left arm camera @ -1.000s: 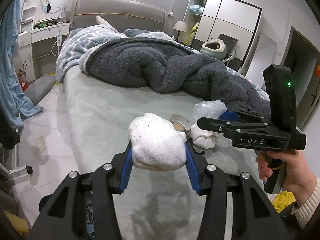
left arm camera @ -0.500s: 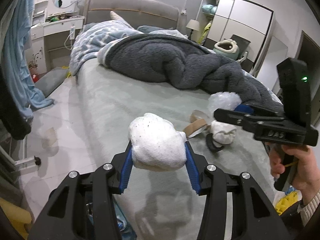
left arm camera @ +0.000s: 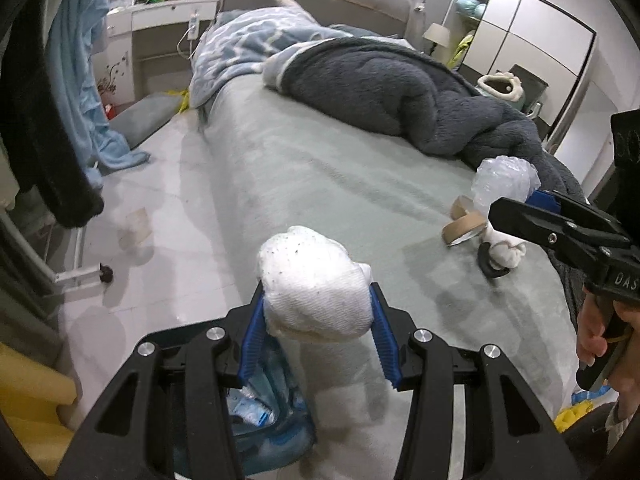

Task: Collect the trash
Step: 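Carry the sock ball with the left gripper while the right carries the bubble wrap to the bin, then open the left gripper to drop the white sock ball into the bin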

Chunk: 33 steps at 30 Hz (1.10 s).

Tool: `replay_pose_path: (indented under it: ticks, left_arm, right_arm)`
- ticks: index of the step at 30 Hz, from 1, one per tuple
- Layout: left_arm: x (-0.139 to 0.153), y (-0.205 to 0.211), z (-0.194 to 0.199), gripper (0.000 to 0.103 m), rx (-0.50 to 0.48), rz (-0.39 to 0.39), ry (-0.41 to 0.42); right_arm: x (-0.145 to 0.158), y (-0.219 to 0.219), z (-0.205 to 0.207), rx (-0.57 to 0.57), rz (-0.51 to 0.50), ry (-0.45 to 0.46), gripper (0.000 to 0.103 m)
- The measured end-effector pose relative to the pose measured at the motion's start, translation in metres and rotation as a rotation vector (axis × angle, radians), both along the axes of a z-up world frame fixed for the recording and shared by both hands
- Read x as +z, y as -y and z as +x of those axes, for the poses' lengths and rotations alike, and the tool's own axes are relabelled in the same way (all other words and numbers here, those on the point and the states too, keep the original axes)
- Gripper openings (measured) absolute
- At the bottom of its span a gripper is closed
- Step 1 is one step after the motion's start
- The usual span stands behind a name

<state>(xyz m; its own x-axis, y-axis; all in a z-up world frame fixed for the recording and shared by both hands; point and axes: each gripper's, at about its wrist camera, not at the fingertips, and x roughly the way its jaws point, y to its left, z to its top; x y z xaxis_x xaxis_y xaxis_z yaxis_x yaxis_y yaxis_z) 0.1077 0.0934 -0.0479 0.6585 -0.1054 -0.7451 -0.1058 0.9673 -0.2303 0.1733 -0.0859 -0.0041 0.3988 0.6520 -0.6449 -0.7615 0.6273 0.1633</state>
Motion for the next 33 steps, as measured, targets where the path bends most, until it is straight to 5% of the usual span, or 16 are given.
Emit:
replay_pose_path:
  ticks: [33]
  left_arm:
    - [-0.107,-0.089,-0.028,0.051,0.095,-0.073,-0.317]
  right_arm:
    - [-0.034,-0.113,-0.016,0.151,-0.05,-0.058,0.06]
